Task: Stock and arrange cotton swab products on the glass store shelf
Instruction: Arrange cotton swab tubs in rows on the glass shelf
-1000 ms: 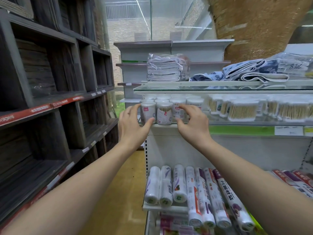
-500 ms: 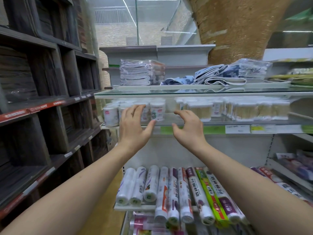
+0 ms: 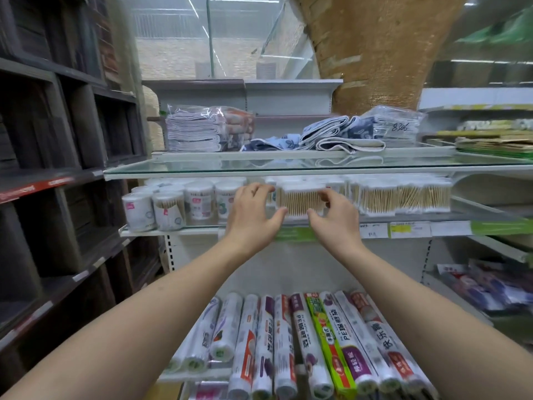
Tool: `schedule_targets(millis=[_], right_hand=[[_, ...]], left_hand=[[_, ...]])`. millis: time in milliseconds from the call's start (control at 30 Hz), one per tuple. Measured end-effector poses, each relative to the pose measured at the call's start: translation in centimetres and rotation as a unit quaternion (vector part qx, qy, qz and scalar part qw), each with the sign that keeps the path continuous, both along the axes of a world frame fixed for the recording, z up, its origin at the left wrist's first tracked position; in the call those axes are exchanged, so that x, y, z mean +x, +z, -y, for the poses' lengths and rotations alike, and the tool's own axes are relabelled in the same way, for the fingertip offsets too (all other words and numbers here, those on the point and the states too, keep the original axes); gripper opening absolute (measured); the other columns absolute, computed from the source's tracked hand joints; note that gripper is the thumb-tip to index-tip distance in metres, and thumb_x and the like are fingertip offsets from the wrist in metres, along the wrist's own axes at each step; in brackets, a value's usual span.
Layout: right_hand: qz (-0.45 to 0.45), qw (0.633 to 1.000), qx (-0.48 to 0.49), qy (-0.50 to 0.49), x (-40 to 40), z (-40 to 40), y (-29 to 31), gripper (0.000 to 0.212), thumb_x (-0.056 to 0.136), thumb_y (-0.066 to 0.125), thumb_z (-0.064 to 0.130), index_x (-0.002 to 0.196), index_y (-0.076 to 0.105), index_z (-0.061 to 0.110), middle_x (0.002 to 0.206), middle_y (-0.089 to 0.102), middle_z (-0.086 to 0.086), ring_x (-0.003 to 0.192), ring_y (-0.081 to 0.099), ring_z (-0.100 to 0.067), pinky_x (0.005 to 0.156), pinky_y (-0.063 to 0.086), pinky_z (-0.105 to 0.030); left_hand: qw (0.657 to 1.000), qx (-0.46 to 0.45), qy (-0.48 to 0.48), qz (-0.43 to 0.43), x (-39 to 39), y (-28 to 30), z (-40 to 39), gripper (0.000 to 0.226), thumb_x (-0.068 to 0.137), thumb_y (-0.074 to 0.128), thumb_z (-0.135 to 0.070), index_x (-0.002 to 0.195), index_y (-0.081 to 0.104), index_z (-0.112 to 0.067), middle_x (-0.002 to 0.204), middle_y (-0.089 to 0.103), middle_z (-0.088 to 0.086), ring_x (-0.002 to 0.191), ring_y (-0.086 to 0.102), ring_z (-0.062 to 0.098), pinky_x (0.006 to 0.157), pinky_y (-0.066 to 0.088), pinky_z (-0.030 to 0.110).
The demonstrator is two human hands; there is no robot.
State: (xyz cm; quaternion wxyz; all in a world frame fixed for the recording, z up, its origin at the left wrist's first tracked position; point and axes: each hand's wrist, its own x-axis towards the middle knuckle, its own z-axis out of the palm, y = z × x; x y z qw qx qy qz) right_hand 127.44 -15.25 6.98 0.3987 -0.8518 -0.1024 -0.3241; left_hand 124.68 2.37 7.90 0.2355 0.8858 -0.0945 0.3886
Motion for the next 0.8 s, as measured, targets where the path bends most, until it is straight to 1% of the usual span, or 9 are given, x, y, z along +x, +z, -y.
schedule_targets(millis=[100, 200, 333, 400, 500, 567, 633, 733, 800], right_hand=[[-0.025, 0.998, -0.017, -0.046, 1.5, 0.3, 0.8, 0.050, 0.087, 0.066, 0.025, 0.134, 0.055, 0.013, 0.128, 0.062, -0.008, 0.122, 0.052, -0.030, 0.103, 0.043, -0.042], [-0.082, 0.991, -0.041, -0.097, 2.7, 0.4, 1.7, 0.049, 0.083, 0.065, 0.026, 0.129, 0.053, 0.013, 0.121, 0.062, -0.011, 0.118, 0.049, -0.034, 0.097, 0.042, -0.041], [-0.145, 0.987, 0.024, -0.063, 4.3, 0.4, 1.4, 0.059, 0.082, 0.071, 0.028, 0.135, 0.050, 0.016, 0.113, 0.065, -0.010, 0.114, 0.057, -0.034, 0.094, 0.049, -0.041], [-0.143, 0.988, 0.028, -0.059, 4.8, 0.3, 0.9, 0.064, 0.082, 0.072, 0.030, 0.140, 0.048, 0.019, 0.112, 0.067, -0.009, 0.113, 0.060, -0.033, 0.098, 0.049, -0.042], [-0.123, 0.990, 0.046, -0.050, 4.9, 0.4, 0.7, 0.061, 0.083, 0.073, 0.030, 0.140, 0.052, 0.020, 0.119, 0.068, -0.006, 0.116, 0.061, -0.030, 0.103, 0.047, -0.044], [-0.112, 0.992, 0.053, -0.037, 4.8, 0.7, 0.5, 0.055, 0.083, 0.076, 0.032, 0.133, 0.058, 0.018, 0.115, 0.070, -0.003, 0.111, 0.064, -0.026, 0.100, 0.049, -0.043], [-0.094, 0.994, 0.045, -0.023, 4.5, 1.0, 0.2, 0.050, 0.082, 0.077, 0.037, 0.126, 0.063, 0.016, 0.106, 0.071, 0.001, 0.103, 0.065, -0.023, 0.095, 0.052, -0.040], [-0.064, 0.996, 0.064, 0.012, 3.7, 1.7, 0.0, 0.054, 0.081, 0.078, 0.041, 0.126, 0.066, 0.016, 0.102, 0.070, 0.004, 0.099, 0.065, -0.017, 0.093, 0.052, -0.038], [-0.043, 0.995, 0.081, 0.041, 3.2, 2.2, 0.0, 0.052, 0.081, 0.080, 0.038, 0.125, 0.066, 0.015, 0.100, 0.069, 0.005, 0.098, 0.065, -0.015, 0.092, 0.052, -0.034]], left_hand=[[0.999, -0.026, -0.013, -0.045, 2.2, 0.7, 0.9, 0.051, 0.089, 0.070, -0.040, 0.133, 0.060, -0.016, 0.130, 0.060, 0.006, 0.124, 0.049, 0.027, 0.105, 0.038, 0.037], [0.992, -0.086, -0.027, -0.083, 3.8, 0.9, 1.4, 0.048, 0.087, 0.071, -0.034, 0.130, 0.059, -0.017, 0.122, 0.064, 0.006, 0.115, 0.058, 0.025, 0.099, 0.048, 0.038], [0.984, -0.145, -0.024, -0.095, 4.9, 0.7, 1.7, 0.038, 0.084, 0.074, -0.028, 0.119, 0.059, -0.021, 0.104, 0.064, -0.002, 0.099, 0.063, 0.023, 0.090, 0.053, 0.037], [0.980, -0.171, -0.030, -0.096, 5.2, 0.5, 1.9, 0.036, 0.084, 0.076, -0.027, 0.115, 0.057, -0.023, 0.100, 0.064, -0.003, 0.093, 0.064, 0.020, 0.087, 0.054, 0.037], [0.977, -0.186, -0.038, -0.093, 5.0, 0.4, 2.2, 0.042, 0.084, 0.076, -0.022, 0.121, 0.057, -0.020, 0.103, 0.065, -0.002, 0.091, 0.066, 0.017, 0.087, 0.055, 0.034], [0.974, -0.201, -0.043, -0.096, 4.8, 0.6, 2.5, 0.049, 0.083, 0.076, -0.022, 0.128, 0.056, -0.020, 0.108, 0.065, -0.002, 0.093, 0.066, 0.016, 0.089, 0.055, 0.032], [0.969, -0.223, -0.051, -0.093, 4.5, 0.7, 2.8, 0.054, 0.083, 0.076, -0.024, 0.133, 0.055, -0.021, 0.110, 0.065, -0.003, 0.093, 0.066, 0.014, 0.088, 0.055, 0.032], [0.963, -0.248, -0.064, -0.085, 3.9, 0.4, 3.1, 0.055, 0.085, 0.076, -0.029, 0.135, 0.055, -0.025, 0.114, 0.064, -0.005, 0.096, 0.066, 0.013, 0.092, 0.056, 0.038], [0.957, -0.268, -0.072, -0.085, 3.5, 0.2, 3.4, 0.056, 0.081, 0.077, -0.037, 0.132, 0.055, -0.027, 0.119, 0.065, -0.004, 0.100, 0.066, 0.015, 0.096, 0.055, 0.043]])
